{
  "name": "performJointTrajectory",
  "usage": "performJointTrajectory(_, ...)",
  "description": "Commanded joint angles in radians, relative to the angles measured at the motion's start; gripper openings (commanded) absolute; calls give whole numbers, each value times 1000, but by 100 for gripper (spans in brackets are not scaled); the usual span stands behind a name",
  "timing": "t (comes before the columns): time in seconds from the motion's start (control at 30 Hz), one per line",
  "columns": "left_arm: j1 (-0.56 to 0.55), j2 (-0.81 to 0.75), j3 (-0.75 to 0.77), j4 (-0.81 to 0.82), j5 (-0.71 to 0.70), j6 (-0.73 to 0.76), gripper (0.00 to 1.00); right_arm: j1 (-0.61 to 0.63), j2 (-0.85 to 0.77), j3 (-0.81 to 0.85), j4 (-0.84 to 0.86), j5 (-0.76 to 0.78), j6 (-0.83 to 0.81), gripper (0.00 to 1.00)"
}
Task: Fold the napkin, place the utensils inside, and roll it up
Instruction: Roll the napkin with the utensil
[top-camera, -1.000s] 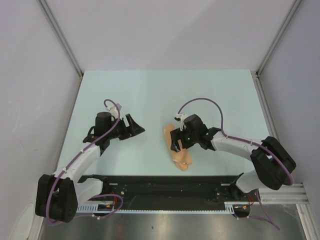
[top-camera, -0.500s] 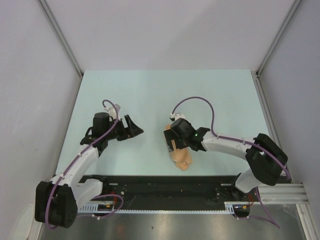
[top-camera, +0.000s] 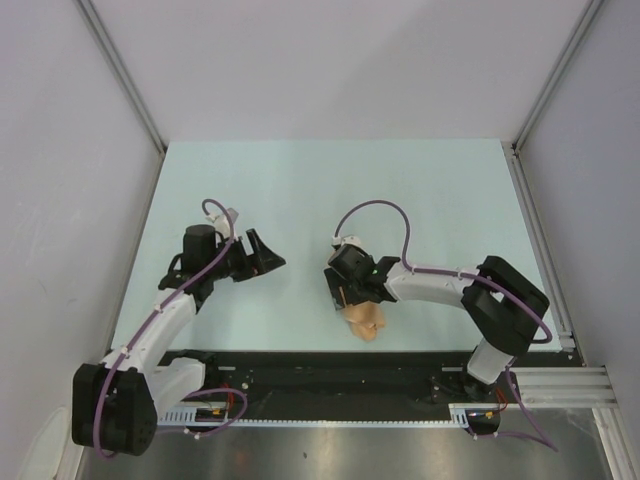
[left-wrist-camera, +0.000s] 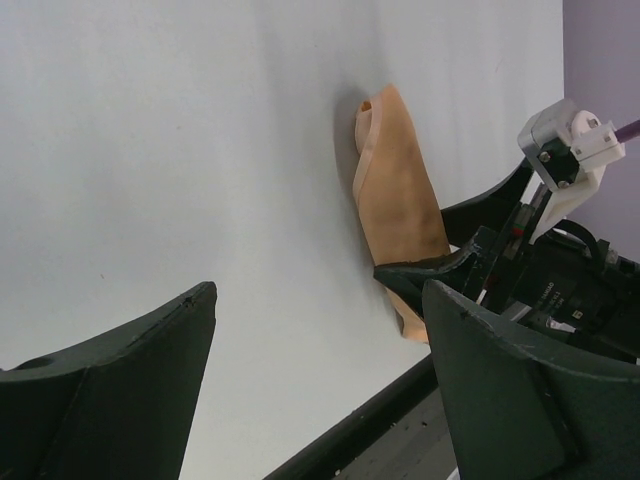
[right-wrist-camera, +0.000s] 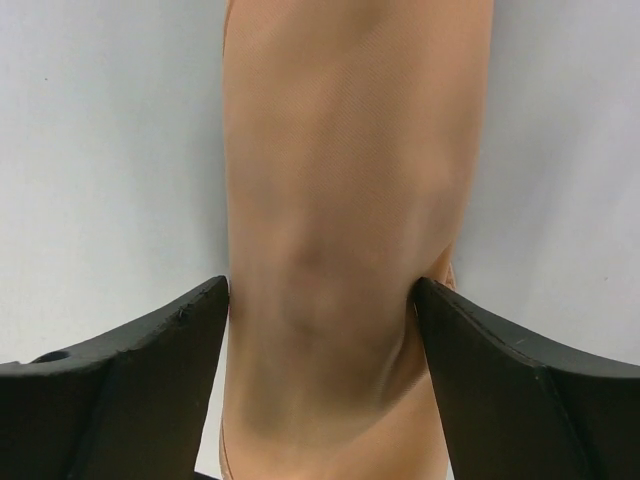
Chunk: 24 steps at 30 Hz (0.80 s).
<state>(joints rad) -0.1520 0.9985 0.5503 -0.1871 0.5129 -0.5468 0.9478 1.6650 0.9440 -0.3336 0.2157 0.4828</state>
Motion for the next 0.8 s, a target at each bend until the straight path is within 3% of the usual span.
performJointTrajectory(0.0,17,-21,36,8,35,21,88,19,51,52,-33,39,39,78)
performJointTrajectory(0.13,25,-23,39,3,39,25,88,17,81,49,-45,36,57,70)
performJointTrajectory(0.37,29,-12,36,12,50,24,88,-43,53,-59,171,-263,51,43)
performJointTrajectory(0.6,9,29,-53,170,55,-68,88,-73,85,-80,369,-570,-38,41)
performJointTrajectory(0.77,-78,124,-69,310,19,-107,89,-104,142,-82,494,-734,-53,41)
